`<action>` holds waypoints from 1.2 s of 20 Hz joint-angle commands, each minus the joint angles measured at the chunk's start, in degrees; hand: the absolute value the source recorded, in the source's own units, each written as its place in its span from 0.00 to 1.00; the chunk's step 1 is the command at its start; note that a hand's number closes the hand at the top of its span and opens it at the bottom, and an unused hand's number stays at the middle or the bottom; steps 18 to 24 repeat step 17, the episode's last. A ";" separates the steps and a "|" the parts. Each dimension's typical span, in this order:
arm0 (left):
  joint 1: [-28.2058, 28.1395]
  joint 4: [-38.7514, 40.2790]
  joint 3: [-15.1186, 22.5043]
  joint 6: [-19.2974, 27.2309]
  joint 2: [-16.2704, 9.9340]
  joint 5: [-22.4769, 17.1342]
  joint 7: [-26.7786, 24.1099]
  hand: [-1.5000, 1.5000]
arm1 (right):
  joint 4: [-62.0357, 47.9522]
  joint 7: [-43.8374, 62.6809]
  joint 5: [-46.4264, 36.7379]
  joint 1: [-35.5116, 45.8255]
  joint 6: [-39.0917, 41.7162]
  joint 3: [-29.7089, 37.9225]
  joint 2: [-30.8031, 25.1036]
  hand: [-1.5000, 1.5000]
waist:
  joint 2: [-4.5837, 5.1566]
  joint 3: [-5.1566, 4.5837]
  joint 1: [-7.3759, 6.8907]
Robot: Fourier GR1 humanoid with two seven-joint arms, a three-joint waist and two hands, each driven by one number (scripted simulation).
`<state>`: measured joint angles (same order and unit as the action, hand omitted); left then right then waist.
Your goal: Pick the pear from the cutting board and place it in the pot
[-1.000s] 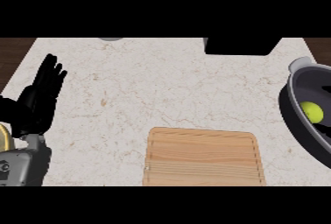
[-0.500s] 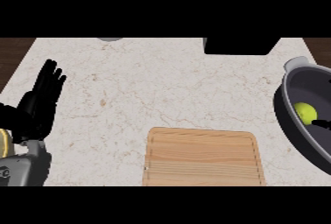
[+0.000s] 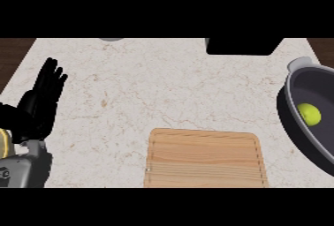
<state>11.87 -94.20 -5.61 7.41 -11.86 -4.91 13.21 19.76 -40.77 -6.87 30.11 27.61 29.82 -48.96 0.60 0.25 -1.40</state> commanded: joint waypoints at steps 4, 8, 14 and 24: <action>1.59 -0.94 1.65 1.62 0.79 2.02 2.07 0.50 | -4.10 -5.77 2.14 -2.06 13.09 1.67 -7.52 0.00 | 0.08 0.19 0.12; -0.11 0.81 -0.07 -1.01 0.60 -0.85 -1.07 0.50 | -3.74 -8.45 1.47 -5.40 13.67 0.44 -7.41 0.00 | 0.21 0.22 0.17; -0.40 1.77 -0.10 -0.17 0.85 0.26 -1.81 0.50 | -3.42 -6.29 2.55 -4.39 15.00 0.42 -10.32 0.00 | 0.37 0.28 -0.26; -1.12 -0.71 -0.55 -1.02 0.24 -0.86 -1.16 0.50 | -3.57 -7.36 3.03 -6.38 14.64 0.49 -10.37 0.00 | 0.18 0.39 -0.46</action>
